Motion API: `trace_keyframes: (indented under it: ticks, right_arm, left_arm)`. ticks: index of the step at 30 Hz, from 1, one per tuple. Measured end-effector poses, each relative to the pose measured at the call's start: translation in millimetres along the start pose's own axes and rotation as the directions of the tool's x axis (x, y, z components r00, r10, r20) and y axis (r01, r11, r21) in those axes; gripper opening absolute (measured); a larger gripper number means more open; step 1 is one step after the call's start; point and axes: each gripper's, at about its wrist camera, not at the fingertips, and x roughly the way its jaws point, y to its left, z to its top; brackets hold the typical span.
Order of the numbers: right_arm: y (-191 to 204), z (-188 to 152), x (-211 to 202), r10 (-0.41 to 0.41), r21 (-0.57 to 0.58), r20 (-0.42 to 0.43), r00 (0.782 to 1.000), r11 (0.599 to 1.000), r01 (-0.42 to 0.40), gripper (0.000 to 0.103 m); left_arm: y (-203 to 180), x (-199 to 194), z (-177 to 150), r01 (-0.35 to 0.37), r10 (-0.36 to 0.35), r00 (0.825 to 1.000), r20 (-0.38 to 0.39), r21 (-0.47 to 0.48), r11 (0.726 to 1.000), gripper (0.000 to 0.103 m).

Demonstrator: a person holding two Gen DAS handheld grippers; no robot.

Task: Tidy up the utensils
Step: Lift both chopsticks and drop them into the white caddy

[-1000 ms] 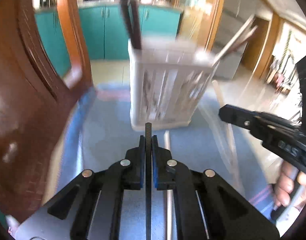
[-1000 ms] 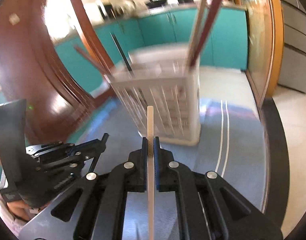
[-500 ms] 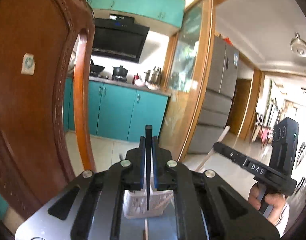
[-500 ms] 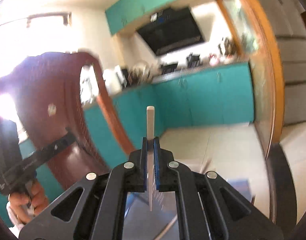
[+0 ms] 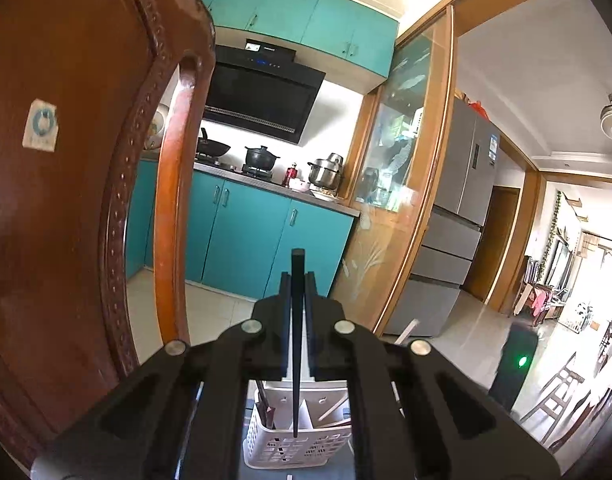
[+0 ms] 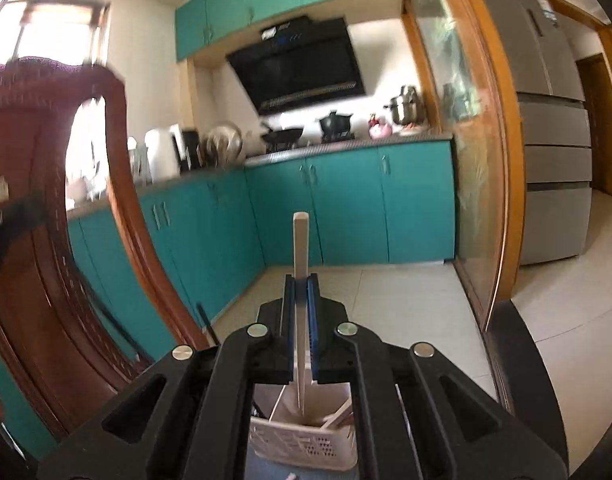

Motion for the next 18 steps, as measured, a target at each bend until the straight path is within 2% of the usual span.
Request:
trace_keyframes:
  ticks: [3,6,7,8,10,14,16,18]
  right_arm:
    - [6.8,-9.5,7.3,0.016,-0.026,-0.036,0.999,1.0,-0.017,0.007]
    - [14.4,-15.3,8.2,-0.019,-0.088,-0.038,0.999,0.996,0.016,0.007]
    - [15.9,-16.3,9.0,-0.023,-0.095,-0.038,0.999,0.995,0.019,0.013]
    - [15.8,-16.1,7.6,-0.026,-0.094,-0.034,0.999,0.995,0.022,0.029]
    - [10.7,-12.9,1.1,-0.021,-0.057,-0.009,1.0,0.998,0.02,0.048]
    - [-2.0,-1.9,-26.1,0.008,0.009,0.054,0.999,1.0,-0.009,0.051]
    - [-8.0,1.1,-43.8,0.025,0.031,0.092,0.995,0.999,-0.028,0.058]
    - [-11.8,1.1,-56.0,0.058,0.035,0.106,0.993,0.997,-0.062,0.058]
  left_arm:
    - [4.2,-0.6,-0.8,-0.007,0.007,1.0,0.009,-0.018,1.0,0.007]
    - [11.4,-0.9,3.3,-0.016,0.017,0.999,0.027,-0.041,0.999,0.007]
    - [12.9,-1.2,4.3,-0.017,0.018,0.999,0.03,-0.047,0.999,0.007]
    - [14.7,-2.6,5.3,-0.016,0.018,0.999,0.035,-0.056,0.998,0.007]
    - [17.0,-4.3,7.5,-0.016,0.019,0.999,0.045,-0.066,0.998,0.007]
    - [24.1,-10.4,13.4,-0.017,0.027,0.995,0.098,-0.11,0.994,0.007]
    - [27.0,-10.9,13.8,-0.018,0.037,0.99,0.133,-0.141,0.99,0.007]
    - [25.3,-4.9,9.7,-0.029,0.048,0.989,0.14,-0.136,0.99,0.007]
